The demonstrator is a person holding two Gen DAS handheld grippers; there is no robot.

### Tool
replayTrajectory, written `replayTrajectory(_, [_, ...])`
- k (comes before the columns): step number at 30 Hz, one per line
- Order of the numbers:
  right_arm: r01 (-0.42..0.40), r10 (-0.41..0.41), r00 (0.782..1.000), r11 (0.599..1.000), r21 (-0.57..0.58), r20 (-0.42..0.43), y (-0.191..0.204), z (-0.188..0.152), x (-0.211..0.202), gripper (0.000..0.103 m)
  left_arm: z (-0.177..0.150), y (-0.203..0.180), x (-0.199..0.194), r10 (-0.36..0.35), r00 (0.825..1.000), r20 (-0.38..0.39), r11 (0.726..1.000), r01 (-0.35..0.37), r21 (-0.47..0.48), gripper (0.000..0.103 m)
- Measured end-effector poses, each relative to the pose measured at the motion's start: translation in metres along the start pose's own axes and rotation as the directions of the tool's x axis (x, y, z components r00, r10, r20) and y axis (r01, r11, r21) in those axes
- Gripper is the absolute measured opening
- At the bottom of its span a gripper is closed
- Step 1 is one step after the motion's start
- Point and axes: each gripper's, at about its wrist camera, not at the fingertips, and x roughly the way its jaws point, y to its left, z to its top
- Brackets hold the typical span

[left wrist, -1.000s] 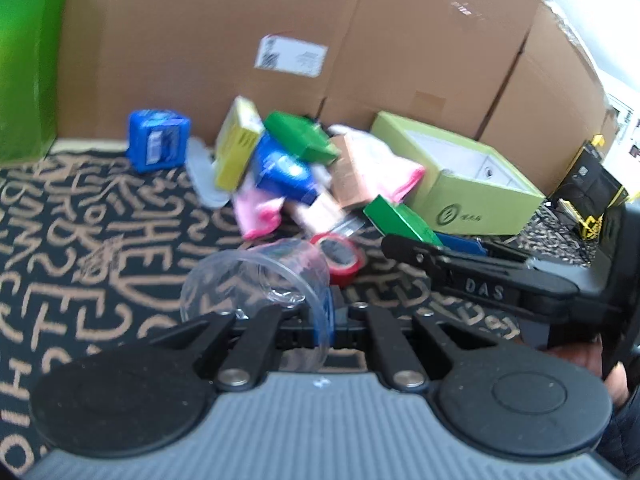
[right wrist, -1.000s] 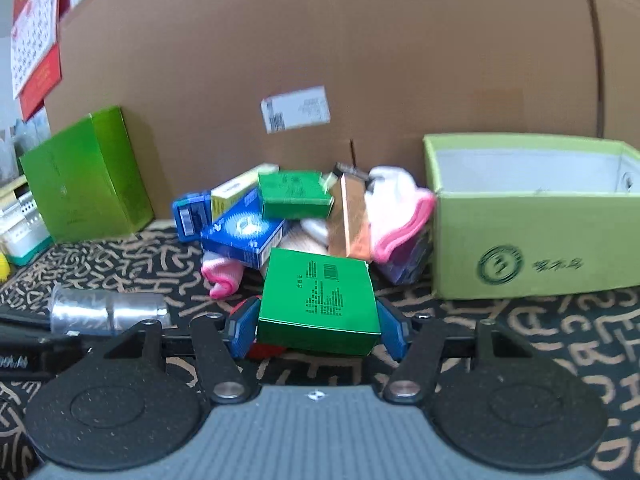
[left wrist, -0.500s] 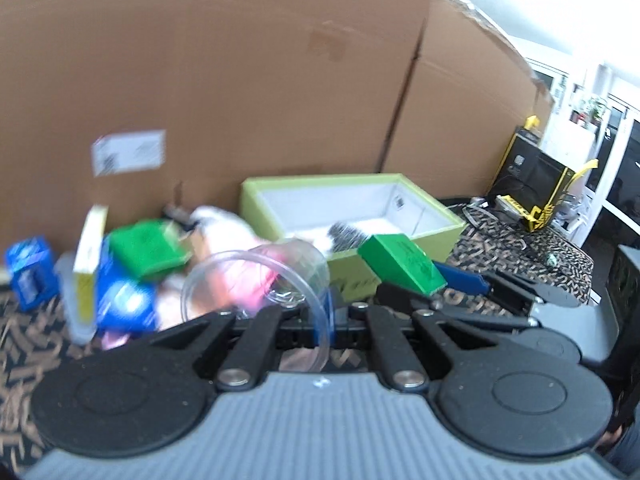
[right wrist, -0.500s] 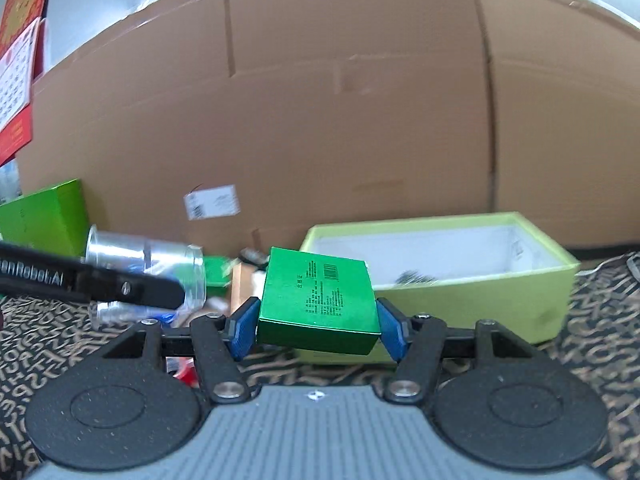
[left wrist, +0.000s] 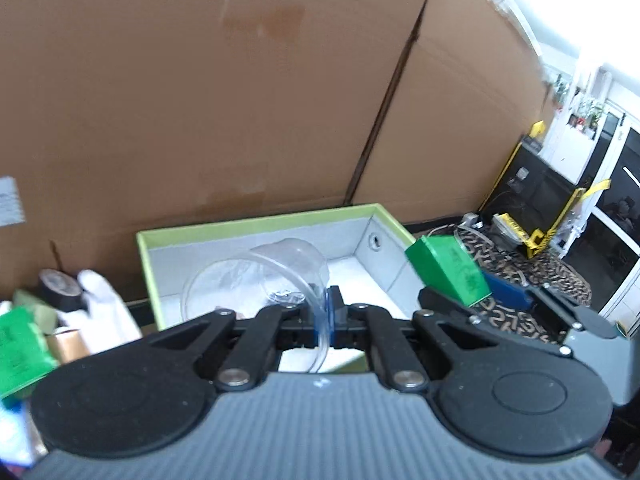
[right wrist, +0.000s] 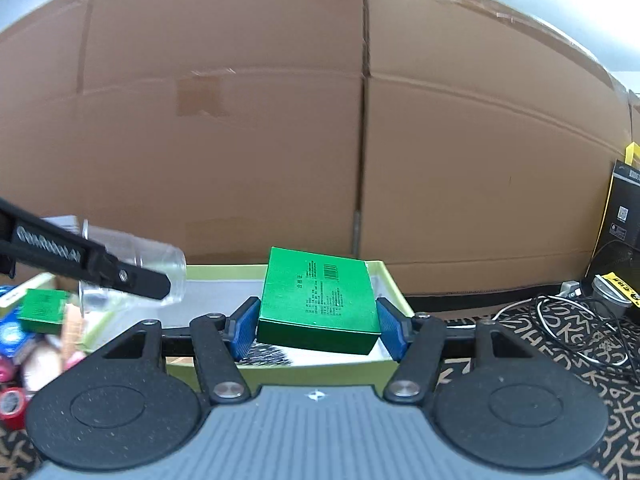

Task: Organize objects
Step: 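Carry the cup and green box over the shoebox and open both tools, then return to the pile and grasp the red tape roll with the right tool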

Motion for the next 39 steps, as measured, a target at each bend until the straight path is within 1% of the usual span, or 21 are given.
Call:
replayTrajectory(4, [0.011,-0.012,0.999,1.0,-0.009,-0.047,-0.007,-0.001,0.033,0.066,0.0,0.003,0.038,0.029,0.999,-0.04,1.0,-0.029,0.01,0.004])
replayTrajectory(6, [0.013,-0.014,0.997,1.0,-0.017,-0.069,-0.009,-0.002,0.047,0.066,0.001,0.007,0.052,0.027,0.998,-0.054,1.0,-0.027,0.0,0.004])
replayTrajectory(8, [0.014,-0.015,0.996,1.0,-0.014,-0.089,-0.01,-0.004,0.059,0.066,0.002,0.01,0.062,0.025,0.997,-0.068,1.0,-0.026,-0.011,0.004])
replayTrajectory(11, [0.01,-0.01,0.994,1.0,-0.002,-0.108,-0.009,-0.003,0.074,0.066,0.001,0.01,0.074,0.034,0.996,-0.078,0.999,-0.034,0.007,0.005])
replayTrajectory(12, [0.009,-0.009,0.994,1.0,-0.004,-0.113,-0.008,-0.003,0.078,0.066,0.0,0.01,0.076,0.038,0.996,-0.078,0.999,-0.036,0.015,0.005])
replayTrajectory(14, [0.009,-0.011,0.993,1.0,-0.018,-0.12,-0.005,-0.004,0.084,0.068,-0.002,0.01,0.08,0.037,0.997,-0.071,0.999,-0.035,0.025,0.012])
replayTrajectory(15, [0.012,-0.016,0.992,0.999,-0.031,-0.124,-0.003,-0.005,0.085,0.07,-0.003,0.011,0.081,0.039,0.997,-0.068,0.999,-0.037,0.024,0.034])
replayTrajectory(16, [0.017,-0.022,0.992,0.999,-0.046,-0.125,-0.001,-0.004,0.083,0.074,-0.004,0.011,0.081,0.046,0.997,-0.061,0.999,-0.045,0.019,0.06])
replayTrajectory(17, [0.02,-0.027,0.992,0.998,-0.061,-0.124,0.0,-0.005,0.082,0.075,-0.004,0.012,0.079,0.056,0.998,-0.042,0.998,-0.056,0.011,0.071])
replayTrajectory(18, [0.019,-0.028,0.992,0.997,-0.075,-0.12,0.0,-0.005,0.079,0.076,-0.006,0.013,0.075,0.064,0.998,-0.021,0.998,-0.064,0.003,0.084])
replayTrajectory(19, [0.021,-0.031,0.993,0.996,-0.087,-0.112,0.0,-0.004,0.075,0.08,-0.006,0.015,0.07,0.071,0.997,-0.002,0.997,-0.071,-0.006,0.094])
replayTrajectory(20, [0.027,-0.037,0.994,0.995,-0.093,-0.1,0.0,-0.003,0.069,0.084,-0.005,0.016,0.065,0.075,0.997,0.013,0.997,-0.075,-0.02,0.099])
replayTrajectory(21, [0.037,-0.045,0.996,0.995,-0.092,-0.081,-0.001,-0.001,0.06,0.085,-0.004,0.018,0.061,0.071,0.997,0.025,0.997,-0.071,-0.035,0.103])
replayTrajectory(23, [0.044,-0.048,0.998,0.995,-0.084,-0.043,-0.002,0.005,0.044,0.086,-0.001,0.019,0.05,0.053,0.998,0.043,0.997,-0.051,-0.051,0.103])
replayTrajectory(25, [0.047,-0.048,0.999,0.997,-0.066,-0.012,-0.004,0.01,0.029,0.087,0.0,0.017,0.039,0.04,0.998,0.05,0.998,-0.038,-0.04,0.103])
replayTrajectory(28, [0.054,-0.053,0.998,0.998,-0.042,0.032,-0.001,0.017,0.002,0.094,0.001,0.012,0.019,0.027,0.996,0.081,0.999,-0.026,-0.023,0.103])
replayTrajectory(29, [0.052,-0.05,0.998,0.998,-0.039,0.048,0.001,0.018,-0.007,0.094,0.0,0.01,0.011,0.023,0.996,0.09,1.0,-0.021,-0.02,0.103])
replayTrajectory(32, [0.049,-0.046,0.997,0.998,-0.043,0.067,0.01,0.017,-0.031,0.095,-0.006,0.008,-0.013,0.022,0.994,0.11,1.0,-0.02,-0.019,0.103])
replayTrajectory(35, [0.037,-0.033,0.997,0.998,-0.053,0.069,0.021,0.011,-0.05,0.095,-0.018,0.005,-0.04,0.043,0.99,0.136,0.999,-0.042,-0.015,0.103])
replayTrajectory(39, [-0.002,0.007,0.998,0.998,-0.064,0.068,0.039,-0.004,-0.066,0.096,-0.037,0.01,-0.08,0.061,0.984,0.169,0.998,-0.059,-0.019,0.103])
